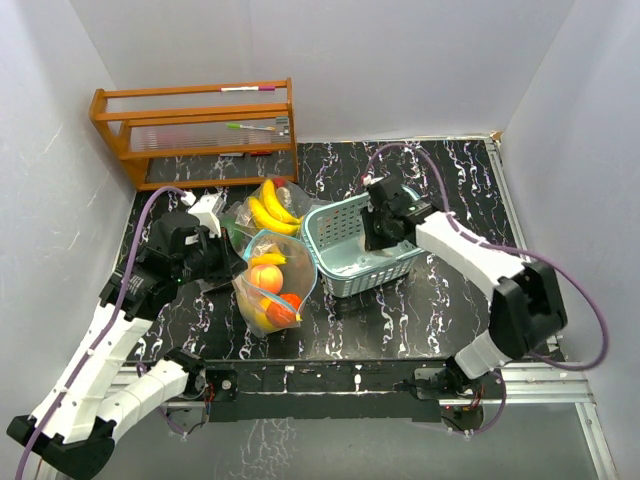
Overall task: Place the food in the zip-top bag and seal the zipper
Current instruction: Pick up the fake vegetable from the bin, then place the fake vegetable in the zipper food storage bag.
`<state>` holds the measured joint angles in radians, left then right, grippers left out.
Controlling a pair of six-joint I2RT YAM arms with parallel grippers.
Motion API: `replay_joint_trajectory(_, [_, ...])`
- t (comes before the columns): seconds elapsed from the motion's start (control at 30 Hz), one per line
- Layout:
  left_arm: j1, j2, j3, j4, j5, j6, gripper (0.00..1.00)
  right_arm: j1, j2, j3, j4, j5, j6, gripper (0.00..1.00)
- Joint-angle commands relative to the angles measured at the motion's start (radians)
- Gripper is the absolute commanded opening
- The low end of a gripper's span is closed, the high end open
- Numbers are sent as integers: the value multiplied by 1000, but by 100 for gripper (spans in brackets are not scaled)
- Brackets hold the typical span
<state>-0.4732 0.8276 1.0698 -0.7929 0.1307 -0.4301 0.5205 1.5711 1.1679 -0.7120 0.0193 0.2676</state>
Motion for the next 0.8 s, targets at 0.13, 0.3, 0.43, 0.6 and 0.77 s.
replay_joint_trajectory(0.13, [1, 6, 36, 8, -5, 6, 0, -5, -262, 143, 80, -159, -3, 8])
replay_joint_trajectory(0.3, [1, 14, 42, 18, -4, -1, 0, 119, -305, 199, 129, -206, 53, 8])
replay_joint_trajectory(0.43, [1, 27, 45, 28, 4, -4, 0, 291, -295, 232, 193, -201, 90, 8])
replay_joint_trajectory(0.6, [1, 31, 37, 40, 9, -8, 0, 368, -295, 215, 333, -252, 146, 8])
replay_joint_trajectory(0.77, [1, 36, 38, 46, 18, -12, 0, 395, -257, 183, 410, -273, 184, 10])
